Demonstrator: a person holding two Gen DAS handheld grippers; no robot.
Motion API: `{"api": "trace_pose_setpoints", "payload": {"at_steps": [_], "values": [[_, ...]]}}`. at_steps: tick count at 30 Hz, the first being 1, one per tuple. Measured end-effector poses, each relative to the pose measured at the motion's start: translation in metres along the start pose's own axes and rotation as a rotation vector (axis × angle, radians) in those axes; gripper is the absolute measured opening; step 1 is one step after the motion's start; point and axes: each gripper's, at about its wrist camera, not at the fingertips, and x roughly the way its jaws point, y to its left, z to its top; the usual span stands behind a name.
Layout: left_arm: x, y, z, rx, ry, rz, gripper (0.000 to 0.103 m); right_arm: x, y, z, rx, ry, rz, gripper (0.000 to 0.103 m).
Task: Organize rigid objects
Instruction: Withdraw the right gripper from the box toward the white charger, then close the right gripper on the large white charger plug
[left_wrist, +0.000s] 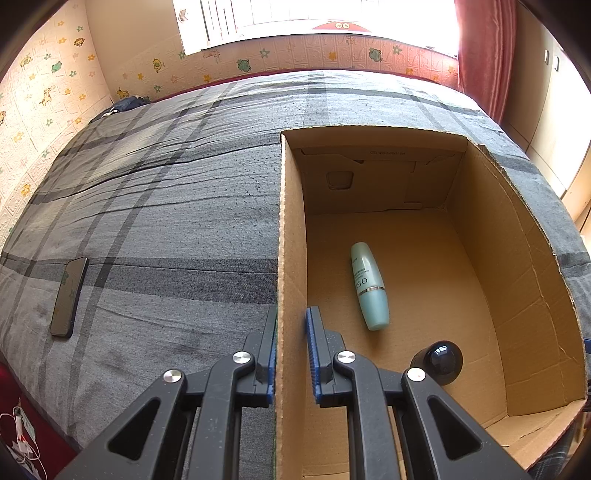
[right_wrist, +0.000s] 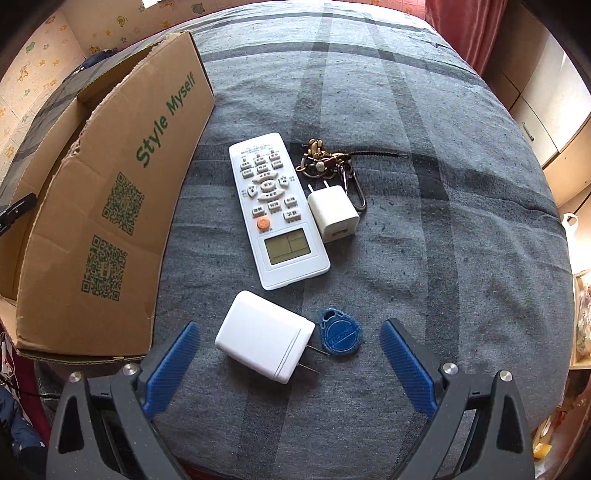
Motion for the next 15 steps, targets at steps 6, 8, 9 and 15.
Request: {"api": "trace_pose_setpoints", "payload": {"at_steps": [6,8,9,15], "values": [[0.0,0.0,0.0,-0.001,0.0,-0.001,0.014,0.01,0.004,-0.004,-0.011,0.017,0.004,0.099],[0.0,0.0,0.0,0.001,0.0,0.001,0.014,0.011,0.005,-0.004,-0.014,0.019,0.003,0.099],[0.0,0.0,0.0,0.0,0.0,0.0,0.014,0.011,0.006,-0.004,-0.014,0.019,0.004,0.098],[0.0,0.001,0.0,-0.002,-0.001,0.001,0.014,0.017,0.012,0.0,-0.026,0.035,0.012,0.087]]}}
